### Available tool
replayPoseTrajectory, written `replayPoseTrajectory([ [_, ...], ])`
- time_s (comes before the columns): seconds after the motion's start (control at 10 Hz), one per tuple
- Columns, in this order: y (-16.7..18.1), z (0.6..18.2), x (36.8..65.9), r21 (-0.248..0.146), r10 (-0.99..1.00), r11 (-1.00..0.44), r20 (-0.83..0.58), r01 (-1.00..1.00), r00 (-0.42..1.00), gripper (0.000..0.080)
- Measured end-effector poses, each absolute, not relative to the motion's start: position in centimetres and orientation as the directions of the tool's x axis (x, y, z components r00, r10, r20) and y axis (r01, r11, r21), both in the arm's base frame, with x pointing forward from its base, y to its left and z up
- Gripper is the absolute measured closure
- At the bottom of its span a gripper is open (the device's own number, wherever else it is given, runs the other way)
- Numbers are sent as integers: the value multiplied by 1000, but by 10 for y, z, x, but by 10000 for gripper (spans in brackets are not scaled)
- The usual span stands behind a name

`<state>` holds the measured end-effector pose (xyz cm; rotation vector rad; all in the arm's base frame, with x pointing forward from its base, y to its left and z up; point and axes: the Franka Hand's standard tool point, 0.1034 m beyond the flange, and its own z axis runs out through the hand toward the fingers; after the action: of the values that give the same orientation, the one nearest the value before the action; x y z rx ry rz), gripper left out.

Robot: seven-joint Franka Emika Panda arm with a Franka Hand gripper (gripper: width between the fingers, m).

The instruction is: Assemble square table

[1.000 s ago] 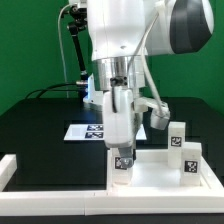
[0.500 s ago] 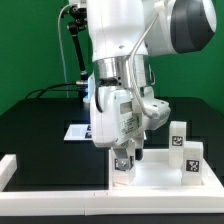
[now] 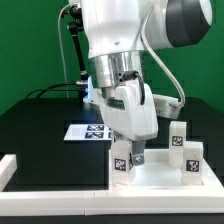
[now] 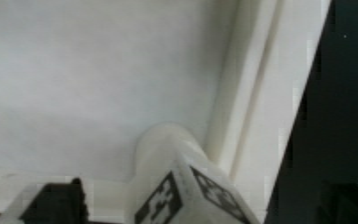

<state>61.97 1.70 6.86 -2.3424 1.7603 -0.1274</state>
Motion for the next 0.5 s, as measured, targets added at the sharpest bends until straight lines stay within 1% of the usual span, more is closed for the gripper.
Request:
replayPoseTrajectory([
  [0.2,15,67,619,-216,-897,-430,-11,-877,443,150],
  [0.3,13,63,614,-200,-828,-553,18,-809,561,150],
  [0.4,11,67,616,-156,-709,-700,43,-697,703,150],
  [0.5,6,70,620,-145,-631,-773,65,-618,773,150],
])
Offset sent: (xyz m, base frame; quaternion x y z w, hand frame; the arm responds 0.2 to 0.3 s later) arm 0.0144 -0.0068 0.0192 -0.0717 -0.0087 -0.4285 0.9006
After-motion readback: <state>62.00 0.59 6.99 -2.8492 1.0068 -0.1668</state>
